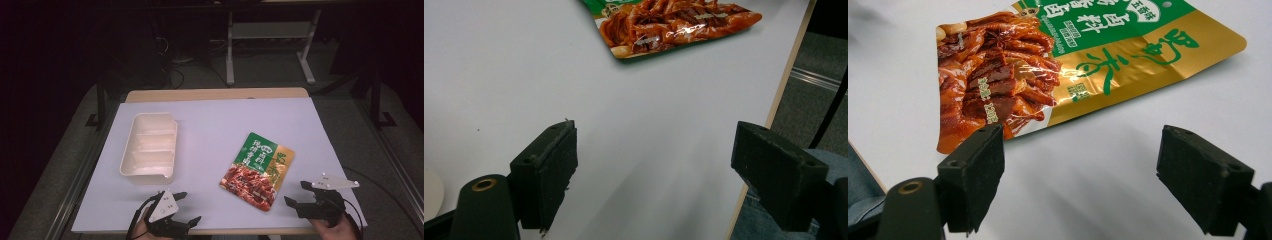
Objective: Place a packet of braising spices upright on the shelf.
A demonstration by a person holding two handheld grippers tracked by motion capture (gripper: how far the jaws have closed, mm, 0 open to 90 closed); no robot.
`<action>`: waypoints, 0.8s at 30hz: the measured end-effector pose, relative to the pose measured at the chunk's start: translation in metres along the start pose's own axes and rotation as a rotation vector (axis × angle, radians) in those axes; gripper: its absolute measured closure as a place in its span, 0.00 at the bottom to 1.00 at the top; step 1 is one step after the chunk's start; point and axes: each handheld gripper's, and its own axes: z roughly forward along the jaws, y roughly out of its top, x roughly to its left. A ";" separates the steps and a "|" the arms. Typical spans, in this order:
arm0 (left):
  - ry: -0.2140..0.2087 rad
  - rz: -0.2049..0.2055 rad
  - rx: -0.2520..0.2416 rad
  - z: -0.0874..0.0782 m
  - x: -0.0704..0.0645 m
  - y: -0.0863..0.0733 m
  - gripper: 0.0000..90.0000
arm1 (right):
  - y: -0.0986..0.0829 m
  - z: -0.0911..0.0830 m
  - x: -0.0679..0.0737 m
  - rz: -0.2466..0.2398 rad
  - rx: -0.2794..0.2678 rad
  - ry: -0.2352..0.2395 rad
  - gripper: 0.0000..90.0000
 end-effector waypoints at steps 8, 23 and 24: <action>-0.001 -0.011 -0.007 0.002 0.000 0.002 0.20 | 0.000 0.001 0.000 0.008 0.011 0.009 0.21; -0.046 0.037 -0.008 0.034 0.002 0.048 0.41 | 0.005 0.000 -0.003 0.024 0.006 -0.004 0.19; -0.048 0.047 -0.001 0.039 0.002 0.052 0.44 | 0.006 0.000 -0.004 0.026 -0.001 -0.006 0.18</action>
